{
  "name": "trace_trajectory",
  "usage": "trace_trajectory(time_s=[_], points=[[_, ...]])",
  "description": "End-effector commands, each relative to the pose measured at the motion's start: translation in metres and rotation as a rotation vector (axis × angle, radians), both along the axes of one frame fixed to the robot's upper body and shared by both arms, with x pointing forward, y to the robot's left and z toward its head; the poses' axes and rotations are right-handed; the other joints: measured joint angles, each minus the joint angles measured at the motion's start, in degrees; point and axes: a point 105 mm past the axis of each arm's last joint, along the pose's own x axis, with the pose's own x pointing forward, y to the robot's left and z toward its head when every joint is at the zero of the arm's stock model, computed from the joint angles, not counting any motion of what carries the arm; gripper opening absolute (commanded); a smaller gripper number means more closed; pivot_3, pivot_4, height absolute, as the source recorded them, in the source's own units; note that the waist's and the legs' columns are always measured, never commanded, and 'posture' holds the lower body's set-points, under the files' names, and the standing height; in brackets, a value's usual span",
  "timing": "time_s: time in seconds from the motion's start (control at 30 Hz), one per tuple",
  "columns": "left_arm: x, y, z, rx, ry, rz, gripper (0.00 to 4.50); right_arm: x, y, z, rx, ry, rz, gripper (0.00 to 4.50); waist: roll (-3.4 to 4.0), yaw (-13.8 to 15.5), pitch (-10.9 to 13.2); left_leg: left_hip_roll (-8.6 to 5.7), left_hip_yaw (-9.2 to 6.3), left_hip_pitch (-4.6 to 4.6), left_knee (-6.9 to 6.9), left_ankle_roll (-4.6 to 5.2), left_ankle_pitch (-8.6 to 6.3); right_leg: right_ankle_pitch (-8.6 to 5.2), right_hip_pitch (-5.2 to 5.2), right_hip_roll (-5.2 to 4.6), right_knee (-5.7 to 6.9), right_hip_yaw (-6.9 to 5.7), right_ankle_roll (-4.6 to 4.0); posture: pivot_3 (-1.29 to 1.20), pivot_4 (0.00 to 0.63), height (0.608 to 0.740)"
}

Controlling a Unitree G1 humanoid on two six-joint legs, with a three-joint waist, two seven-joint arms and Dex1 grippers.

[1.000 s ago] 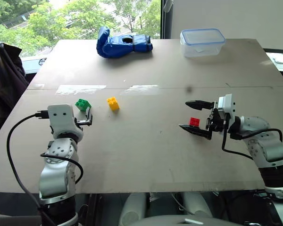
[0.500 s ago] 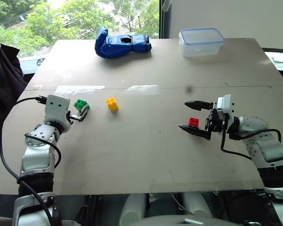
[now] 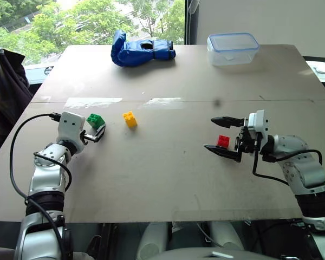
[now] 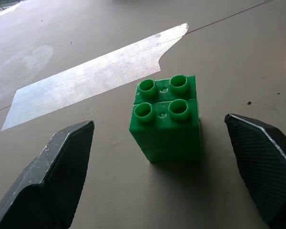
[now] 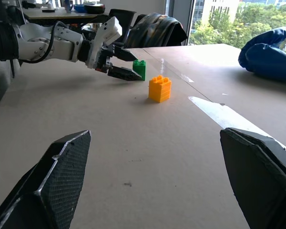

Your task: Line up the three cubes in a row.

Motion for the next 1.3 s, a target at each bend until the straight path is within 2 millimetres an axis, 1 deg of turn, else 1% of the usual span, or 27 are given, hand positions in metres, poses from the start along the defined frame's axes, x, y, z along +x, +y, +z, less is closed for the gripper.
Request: trace_trajectory(time_s=[0.03, 0.13, 0.17, 0.2, 0.27, 0.3, 0.33, 0.37, 0.4, 0.53, 0.6, 0.67, 0.73, 0.8, 0.87, 0.9, 0.97, 1.1, 1.17, 1.23, 1.3], points=[[0.005, 0.008, 0.014, 0.010, -0.035, -0.001, 4.50, -0.002, 0.000, 0.011, 0.012, -0.051, 0.010, 4.46, 0.00, -0.09, 0.00, 0.00, 0.02, 0.00, 0.00, 0.00, 0.00, 0.00, 0.00, 0.01, 0.00, 0.01, 0.00, 0.00, 0.150, 0.740], [0.008, 0.011, 0.013, -0.021, -0.022, -0.007, 4.50, -0.003, 0.000, 0.012, 0.010, -0.055, 0.008, 4.46, 0.00, -0.15, 0.00, -0.02, 0.01, 0.00, 0.00, 0.01, 0.00, 0.00, 0.00, 0.03, 0.01, 0.00, 0.00, 0.00, 0.150, 0.740], [0.009, 0.011, 0.011, -0.035, -0.014, -0.010, 3.98, -0.003, 0.000, 0.012, 0.010, -0.056, 0.007, 4.50, 0.00, -0.18, 0.00, -0.02, 0.02, 0.00, 0.00, 0.01, 0.00, 0.00, 0.00, 0.03, 0.01, 0.01, 0.00, 0.00, 0.150, 0.740], [0.009, 0.012, 0.010, -0.044, -0.008, -0.012, 3.69, -0.002, -0.001, 0.012, 0.009, -0.056, 0.006, 4.50, 0.00, -0.18, 0.00, -0.02, 0.02, 0.00, 0.00, 0.01, 0.00, 0.00, -0.01, 0.04, 0.00, 0.01, 0.00, 0.00, 0.150, 0.740], [0.009, 0.011, 0.007, -0.066, 0.002, -0.020, 2.83, -0.002, -0.001, 0.012, 0.008, -0.056, 0.003, 4.50, 0.00, -0.17, 0.00, -0.03, 0.01, 0.00, 0.00, 0.01, 0.00, 0.00, -0.01, 0.05, 0.01, 0.00, 0.00, 0.00, 0.150, 0.740], [0.009, 0.011, 0.006, -0.077, 0.005, -0.025, 2.21, -0.002, -0.001, 0.012, 0.008, -0.057, 0.003, 4.50, 0.00, -0.17, 0.00, -0.03, 0.01, 0.00, 0.00, 0.01, 0.00, 0.00, -0.01, 0.05, 0.02, 0.00, 0.00, 0.00, 0.150, 0.740], [0.010, 0.011, 0.004, -0.085, 0.012, -0.030, 1.89, -0.003, -0.001, 0.012, 0.007, -0.058, 0.003, 4.50, -0.01, -0.17, -0.01, -0.03, 0.01, 0.00, 0.01, 0.01, 0.00, 0.00, -0.01, 0.05, 0.02, 0.00, 0.00, 0.00, 0.150, 0.740], [0.010, 0.010, 0.003, -0.085, 0.019, -0.035, 1.43, -0.003, 0.000, 0.012, 0.007, -0.059, 0.004, 4.50, -0.02, -0.13, -0.01, -0.03, 0.01, 0.00, 0.01, 0.01, 0.00, 0.00, -0.01, 0.05, 0.03, 0.00, 0.00, 0.00, 0.150, 0.740], [0.010, 0.010, 0.002, -0.083, 0.023, -0.037, 1.31, -0.002, 0.000, 0.013, 0.008, -0.059, 0.003, 4.50, -0.02, -0.13, -0.01, -0.03, 0.00, 0.01, 0.01, 0.01, 0.00, 0.00, -0.01, 0.05, 0.04, -0.01, 0.00, 0.00, 0.150, 0.740], [0.010, 0.011, 0.004, -0.110, 0.000, -0.029, 1.32, -0.002, 0.000, 0.014, 0.008, -0.061, 0.002, 4.50, -0.02, -0.13, -0.01, -0.03, 0.00, 0.01, 0.02, 0.02, 0.00, 0.00, -0.01, 0.05, 0.05, -0.01, 0.00, 0.00, 0.150, 0.740], [0.009, 0.005, 0.013, -0.109, -0.031, -0.071, 1.32, -0.002, -0.002, 0.014, 0.008, -0.061, -0.002, 4.50, -0.02, -0.13, -0.01, -0.03, 0.00, 0.01, 0.02, 0.02, 0.00, 0.00, -0.01, 0.05, 0.05, -0.01, 0.00, 0.00, 0.150, 0.740], [0.008, -0.006, 0.029, -0.126, -0.075, -0.150, 1.32, -0.002, -0.004, 0.015, 0.012, -0.060, -0.006, 4.50, -0.03, -0.17, -0.01, -0.02, 0.01, 0.00, 0.02, 0.02, 0.00, 0.00, -0.01, 0.05, 0.04, 0.01, 0.00, 0.00, 0.150, 0.740], [0.006, -0.025, 0.053, -0.145, -0.120, -0.269, 1.32, -0.002, -0.008, 0.016, 0.020, -0.050, -0.008, 4.50, -0.09, -0.14, 0.03, 0.00, -0.01, -0.02, 0.02, 0.01, 0.00, 0.00, -0.01, 0.04, 0.03, -0.01, 0.00, 0.00, 0.150, 0.740], [0.000, -0.053, 0.078, -0.150, -0.139, -0.433, 1.32, -0.002, -0.012, 0.018, 0.032, -0.043, -0.009, 4.50, -0.11, 0.12, 0.04, 0.01, -0.08, -0.11, 0.05, 0.01, 0.00, 0.00, -0.02, 0.01, 0.03, -0.06, 0.00, 0.00, 0.150, 0.740], [-0.008, -0.083, 0.092, -0.170, -0.114, -0.592, 1.32, 0.000, -0.018, 0.018, 0.032, -0.038, -0.017, 4.50, -0.13, 0.13, 0.04, 0.00, -0.18, -0.22, 0.12, 0.01, 0.01, 0.00, -0.02, -0.01, 0.01, -0.13, 0.00, 0.00, 0.150, 0.740], [-0.013, -0.099, 0.093, -0.159, -0.082, -0.670, 1.32, 0.001, -0.021, 0.017, 0.029, -0.037, -0.024, 4.50, -0.13, 0.04, 0.04, -0.01, -0.15, -0.20, 0.13, 0.01, 0.01, 0.00, -0.02, -0.02, 0.00, -0.12, 0.01, 0.00, 0.150, 0.740], [-0.020, -0.125, 0.091, -0.138, -0.017, -0.784, 1.32, 0.003, -0.028, 0.016, 0.026, -0.032, -0.033, 4.50, -0.12, -0.06, 0.04, -0.02, -0.12, -0.17, 0.12, 0.01, 0.01, 0.00, -0.01, -0.01, 0.01, -0.09, 0.01, 0.00, 0.150, 0.740], [-0.034, -0.187, 0.072, -0.124, 0.126, -1.032, 1.32, 0.002, -0.041, 0.015, 0.028, -0.021, -0.031, 4.50, -0.11, -0.12, 0.03, -0.02, -0.03, -0.10, 0.10, 0.02, 0.00, 0.00, 0.00, 0.06, 0.04, -0.04, 0.01, 0.00, 0.150, 0.740], [-0.027, -0.211, 0.056, -0.075, 0.168, -1.093, 1.32, 0.000, -0.048, 0.010, 0.019, -0.010, -0.033, 4.50, -0.12, 0.04, 0.04, -0.04, -0.01, -0.10, 0.11, 0.03, 0.00, 0.00, 0.01, 0.08, 0.05, -0.03, 0.01, 0.00, 0.150, 0.740], [-0.017, -0.228, 0.043, -0.049, 0.196, -1.125, 1.32, -0.002, -0.051, 0.006, 0.018, 0.001, -0.034, 4.50, -0.13, 0.15, 0.03, -0.22, 0.05, -0.11, 0.16, 0.04, 0.00, 0.00, 0.05, 0.11, 0.04, -0.08, 0.01, 0.00, 0.150, 0.740], [-0.006, -0.242, 0.036, -0.036, 0.207, -1.148, 1.32, -0.005, -0.050, 0.004, 0.023, 0.005, -0.030, 4.50, -0.13, -0.08, 0.04, -0.25, 0.19, -0.11, 0.18, 0.04, 0.01, 0.00, 0.05, 0.12, 0.06, -0.07, 0.01, 0.00, 0.150, 0.740]])
